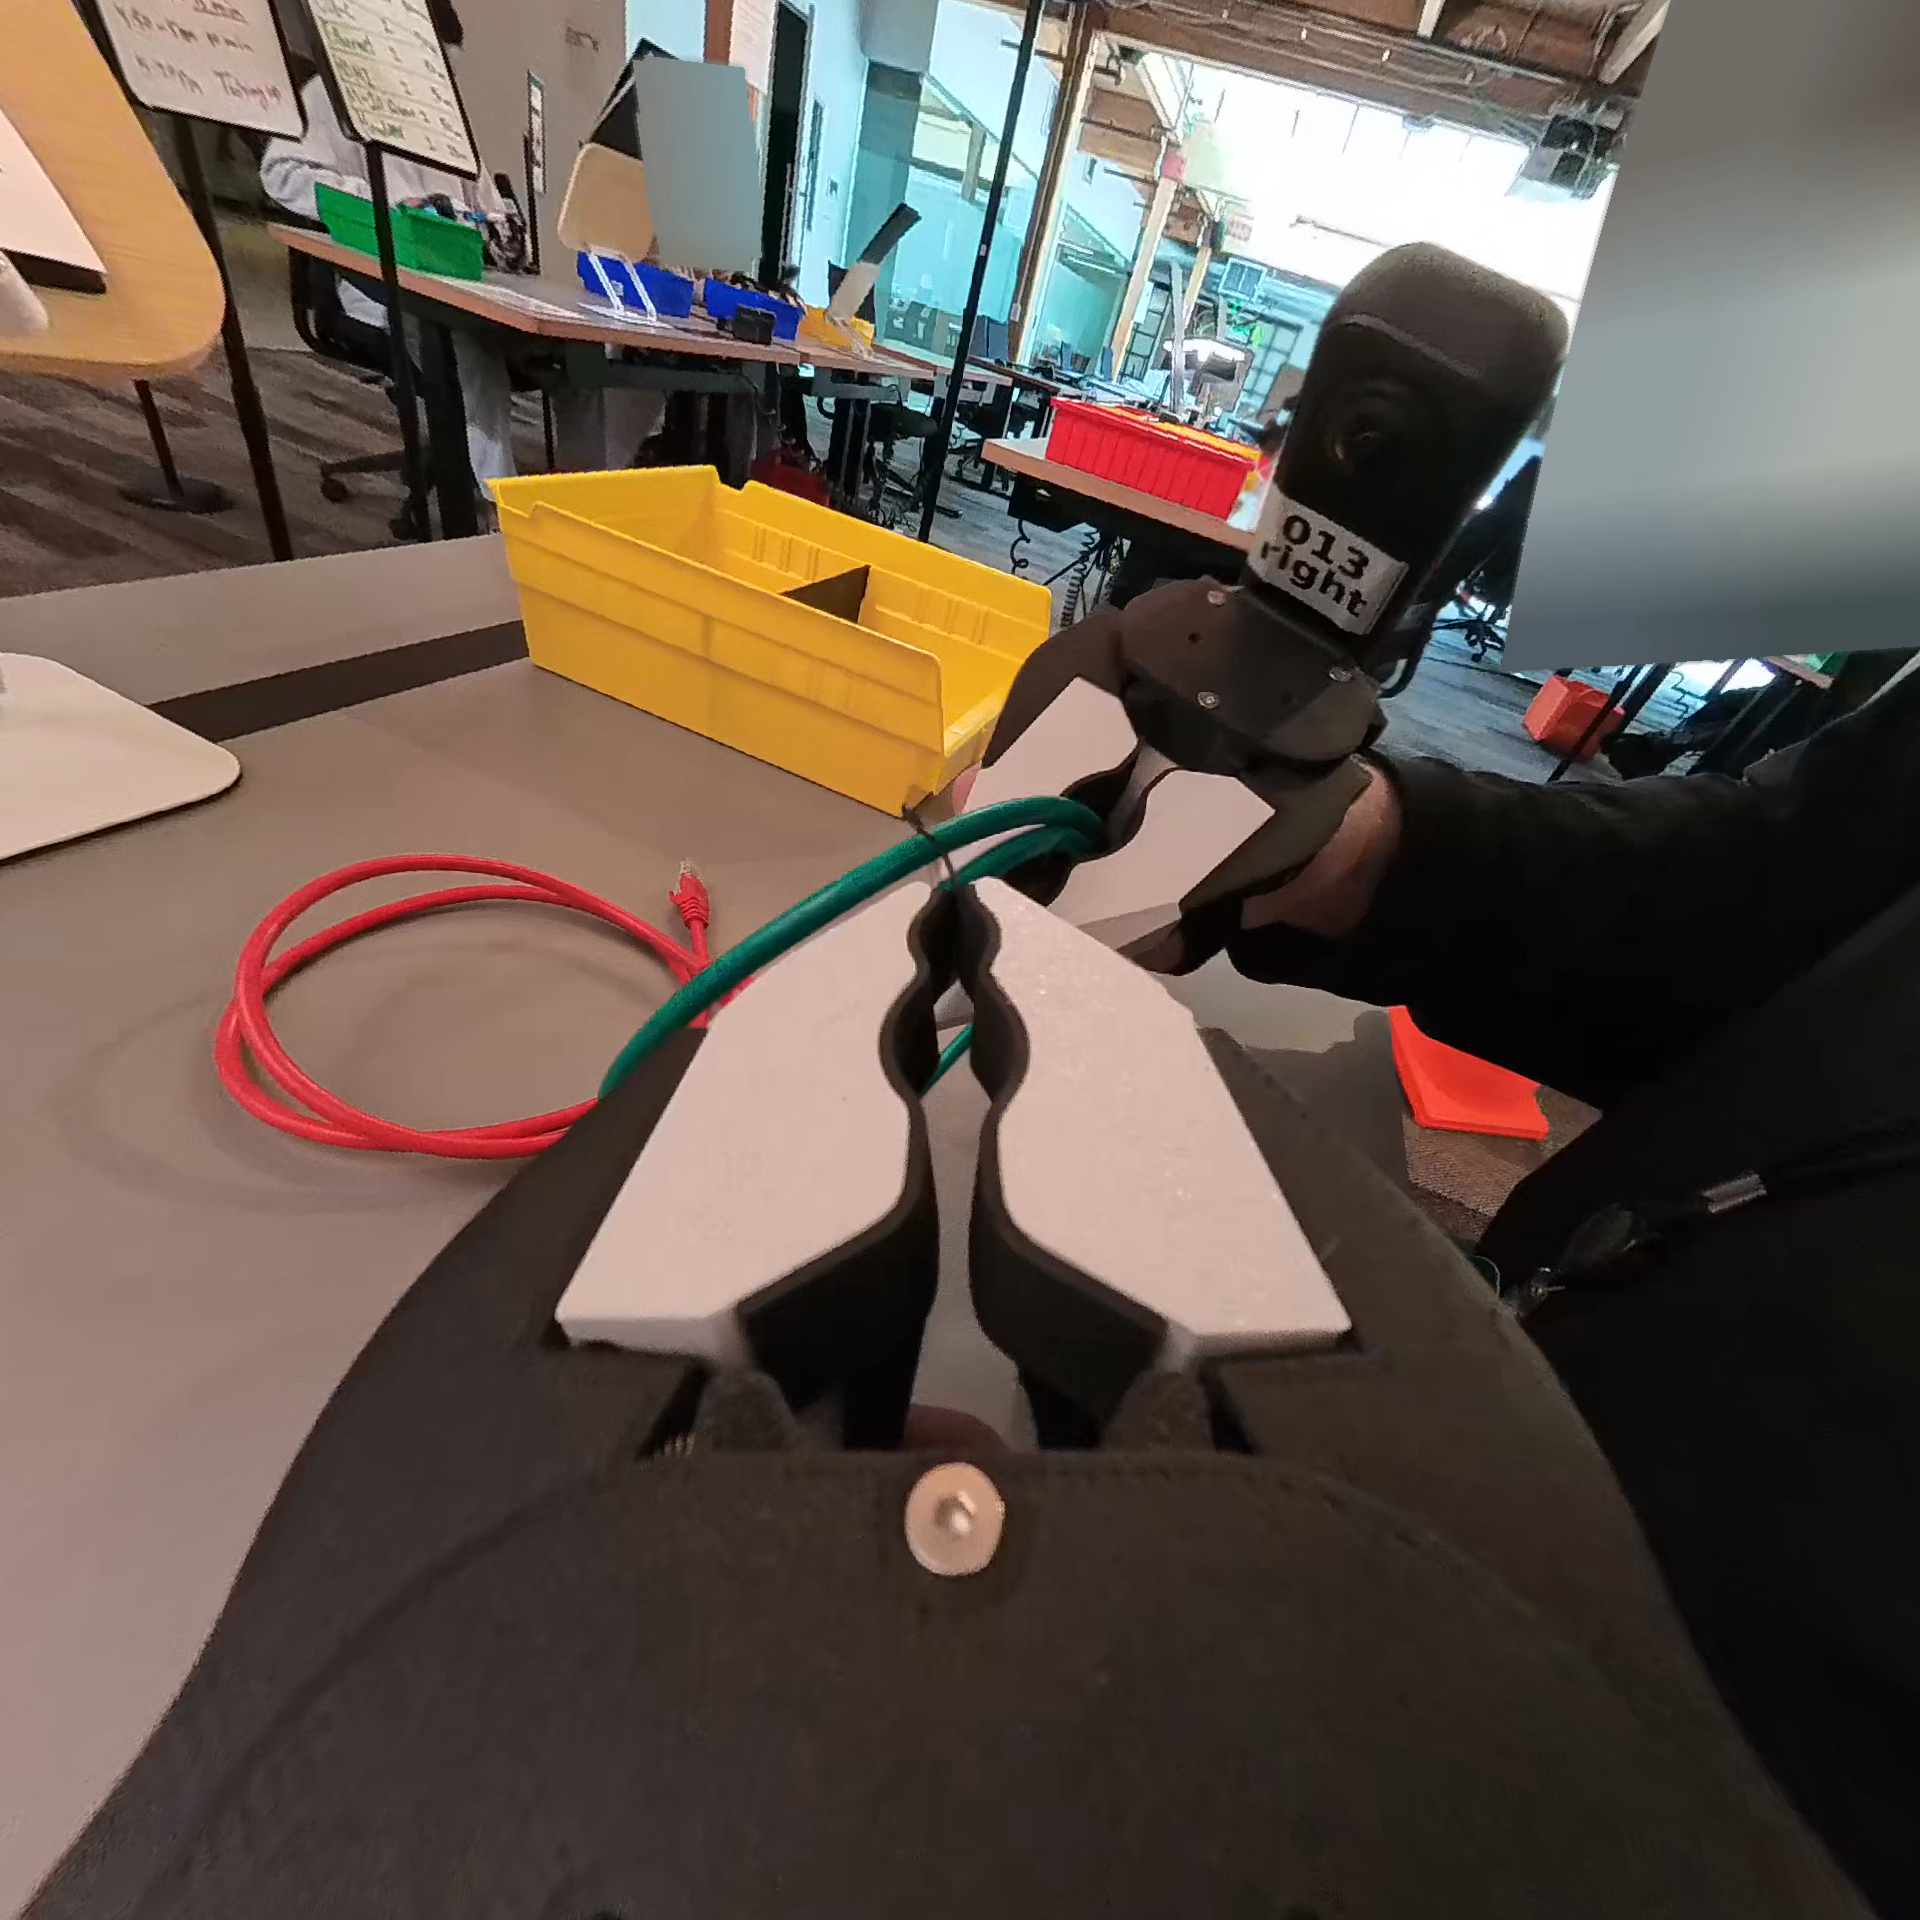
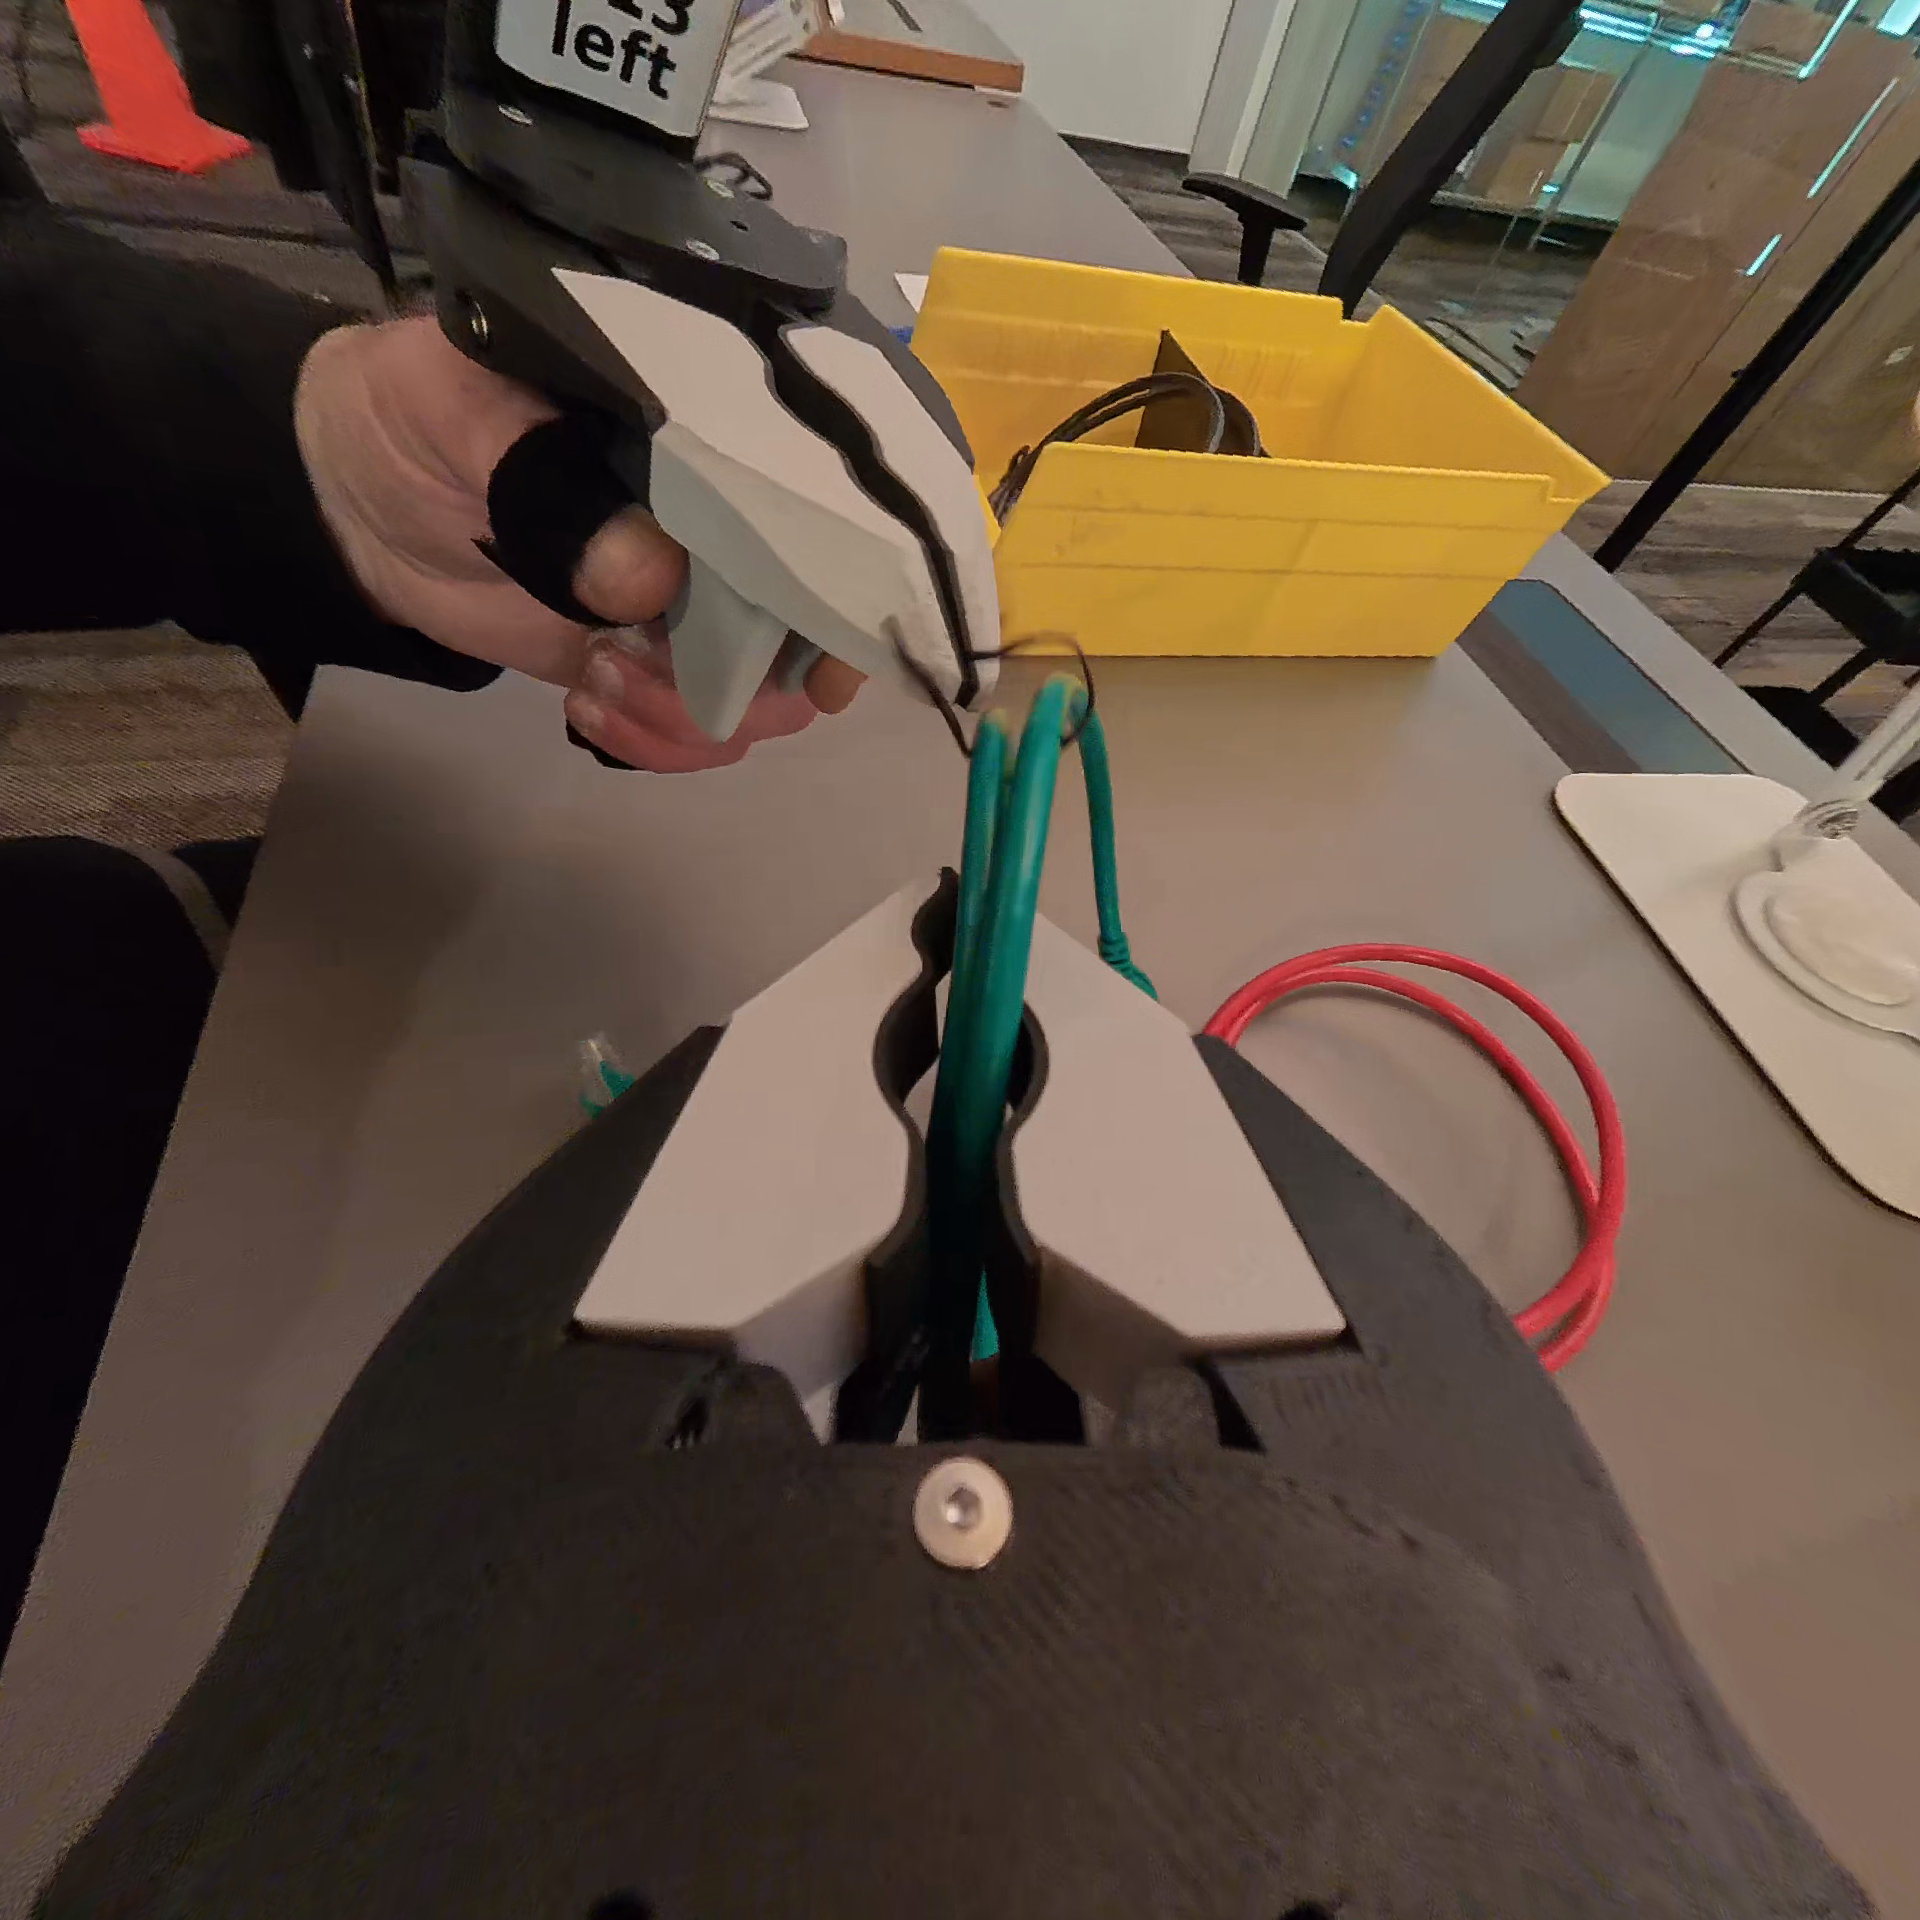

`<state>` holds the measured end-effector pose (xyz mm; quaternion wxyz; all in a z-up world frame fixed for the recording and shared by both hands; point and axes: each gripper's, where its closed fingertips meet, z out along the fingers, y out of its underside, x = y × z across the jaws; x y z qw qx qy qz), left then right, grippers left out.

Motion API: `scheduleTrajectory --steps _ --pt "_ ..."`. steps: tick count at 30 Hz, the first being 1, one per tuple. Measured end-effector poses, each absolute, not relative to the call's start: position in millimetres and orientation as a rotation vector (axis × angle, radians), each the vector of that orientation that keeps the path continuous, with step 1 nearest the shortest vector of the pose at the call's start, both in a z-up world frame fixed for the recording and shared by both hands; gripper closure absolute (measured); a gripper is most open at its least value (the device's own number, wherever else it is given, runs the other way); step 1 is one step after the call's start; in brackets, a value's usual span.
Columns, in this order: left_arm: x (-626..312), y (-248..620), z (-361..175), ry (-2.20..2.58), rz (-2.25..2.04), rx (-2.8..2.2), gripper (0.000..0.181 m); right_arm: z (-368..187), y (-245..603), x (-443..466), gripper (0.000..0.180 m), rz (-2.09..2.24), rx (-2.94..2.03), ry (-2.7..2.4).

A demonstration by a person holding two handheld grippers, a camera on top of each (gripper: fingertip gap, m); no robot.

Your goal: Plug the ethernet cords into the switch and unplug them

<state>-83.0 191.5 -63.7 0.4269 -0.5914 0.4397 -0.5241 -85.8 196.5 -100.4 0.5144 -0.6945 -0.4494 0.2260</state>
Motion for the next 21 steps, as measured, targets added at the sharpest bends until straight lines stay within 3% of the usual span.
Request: scheduleTrajectory --steps 6,8,12,21 --pt "-84 194 -64 1.151 -1.144 -1.414 0.168 -104 200 -86 0.18 0.472 -1.683 -1.079" --pt "-84 197 -69 1.195 -1.001 -1.396 0.146 -104 202 -84 0.18 0.471 -1.693 -1.058" --pt "-80 195 -73 1.258 -0.849 -1.329 0.122 -105 205 -82 0.18 0.453 -1.711 -1.029" --pt "-75 196 -61 1.263 -0.764 -1.199 0.114 -106 206 -72 0.18 0.426 -1.739 -0.944"
